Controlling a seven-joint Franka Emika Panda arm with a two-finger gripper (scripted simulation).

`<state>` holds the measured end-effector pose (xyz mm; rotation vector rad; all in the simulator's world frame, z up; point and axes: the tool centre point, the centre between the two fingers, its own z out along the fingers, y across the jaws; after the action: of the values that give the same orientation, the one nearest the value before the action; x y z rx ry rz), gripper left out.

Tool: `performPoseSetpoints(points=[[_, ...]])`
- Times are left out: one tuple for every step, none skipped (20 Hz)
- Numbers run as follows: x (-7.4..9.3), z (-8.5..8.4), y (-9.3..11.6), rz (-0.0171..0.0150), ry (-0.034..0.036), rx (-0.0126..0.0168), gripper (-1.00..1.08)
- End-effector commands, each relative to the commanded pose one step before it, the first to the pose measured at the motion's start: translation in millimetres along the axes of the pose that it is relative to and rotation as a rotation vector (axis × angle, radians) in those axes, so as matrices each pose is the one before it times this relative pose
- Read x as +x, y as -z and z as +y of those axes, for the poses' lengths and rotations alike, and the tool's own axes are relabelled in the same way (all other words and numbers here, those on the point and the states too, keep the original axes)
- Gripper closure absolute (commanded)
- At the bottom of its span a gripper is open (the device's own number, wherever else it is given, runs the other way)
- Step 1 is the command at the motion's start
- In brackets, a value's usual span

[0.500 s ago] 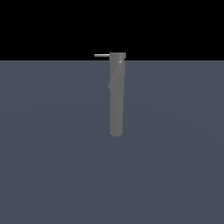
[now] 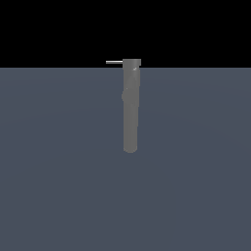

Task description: Turn on the faucet by rotating a designated handle.

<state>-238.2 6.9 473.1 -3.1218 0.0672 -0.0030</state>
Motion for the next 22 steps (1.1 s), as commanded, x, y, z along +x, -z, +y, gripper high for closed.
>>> performPoseSetpoints(points=[[8.97,-1.2,-6.64,-0.00066,-0.0004,-0.00059,1.08],[4.52,-0.54,-3.19,0.0,0.0,0.0,1.08],[4.94,-0.73,-3.49,-0.00004,-0.00063,-0.00075,1.08],[5.27,-0.64,-3.71,0.0,0.0,0.0,1.08],[5.67,-0.81,-3.99,-0.00004,-0.00063,-0.00075,1.08],[5.99,-0.73,-4.19,0.0,0.0,0.0,1.08],[6.37,-0.88,-4.46,-0.00004,-0.00063,-0.00075,1.08],[6.66,-0.82,-4.64,0.0,0.0,0.0,1.08],[7.03,-0.96,-4.9,-0.00004,-0.00063,-0.00075,1.08],[7.34,-0.97,-5.1,-0.00003,-0.00045,-0.00053,1.08],[7.65,-1.0,-5.3,-0.00003,-0.00045,-0.00053,1.08],[7.69,-0.96,-5.3,0.0,0.0,0.0,1.08],[7.67,-1.02,-5.29,-0.00004,-0.00071,-0.00083,1.08],[7.59,-0.98,-5.21,-0.00003,-0.00045,-0.00052,1.08],[7.51,-0.95,-5.12,0.0,0.0,0.0,1.08],[7.51,-0.98,-5.13,-0.00004,-0.00078,-0.0009,1.08],[7.45,-0.95,-5.06,-0.00003,-0.00045,-0.00052,1.08],[7.42,-0.95,-5.02,-0.00002,-0.00045,-0.00052,1.08],[7.38,-0.94,-4.97,-0.00002,-0.00032,-0.00037,1.08],[7.36,-0.93,-4.95,-0.00002,-0.00045,-0.00052,1.08],[7.34,-0.92,-4.91,-0.00002,-0.00045,-0.00052,1.08],[7.33,-0.92,-4.88,-0.00002,-0.00045,-0.00052,1.08]])
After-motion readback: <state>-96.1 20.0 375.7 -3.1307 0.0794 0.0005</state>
